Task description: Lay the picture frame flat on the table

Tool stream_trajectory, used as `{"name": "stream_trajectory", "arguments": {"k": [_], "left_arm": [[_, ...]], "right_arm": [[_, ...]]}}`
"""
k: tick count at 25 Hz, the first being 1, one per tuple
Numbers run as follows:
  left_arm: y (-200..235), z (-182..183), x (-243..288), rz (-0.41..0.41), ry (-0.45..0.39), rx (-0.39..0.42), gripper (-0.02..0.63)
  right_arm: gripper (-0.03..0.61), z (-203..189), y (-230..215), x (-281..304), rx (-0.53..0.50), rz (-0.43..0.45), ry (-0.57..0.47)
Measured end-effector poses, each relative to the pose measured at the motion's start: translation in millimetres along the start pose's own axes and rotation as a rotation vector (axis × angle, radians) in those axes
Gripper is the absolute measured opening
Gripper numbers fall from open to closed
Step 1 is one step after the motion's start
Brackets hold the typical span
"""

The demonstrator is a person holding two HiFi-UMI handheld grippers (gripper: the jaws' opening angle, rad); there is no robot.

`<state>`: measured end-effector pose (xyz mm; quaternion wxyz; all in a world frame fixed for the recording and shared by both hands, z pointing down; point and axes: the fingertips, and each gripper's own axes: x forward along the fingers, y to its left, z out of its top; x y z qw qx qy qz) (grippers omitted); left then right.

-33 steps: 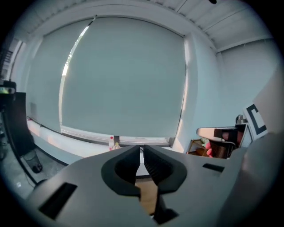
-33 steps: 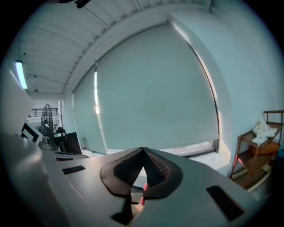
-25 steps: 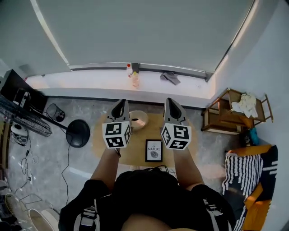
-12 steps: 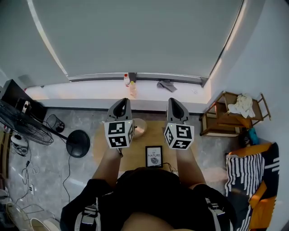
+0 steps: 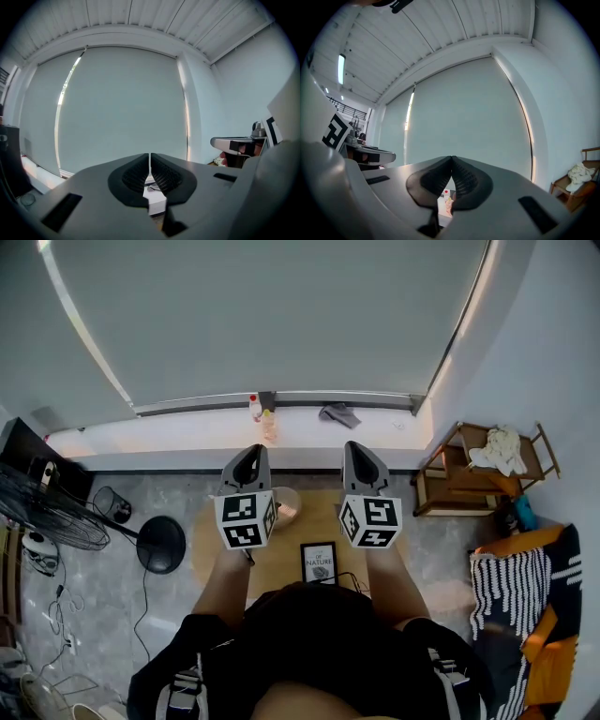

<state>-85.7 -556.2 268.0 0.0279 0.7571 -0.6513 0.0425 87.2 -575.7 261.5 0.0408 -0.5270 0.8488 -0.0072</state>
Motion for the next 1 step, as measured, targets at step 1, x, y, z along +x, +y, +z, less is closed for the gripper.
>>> {"name": "stream_trajectory", "arguments": {"k": [1], "left_arm": [[0.5,0.3,-0.1,0.0,-0.005,-0.004,0.031]], "right_arm": [[0.014,-0.4,0.1,0.0,0.0,0.001,-0.001]]}}
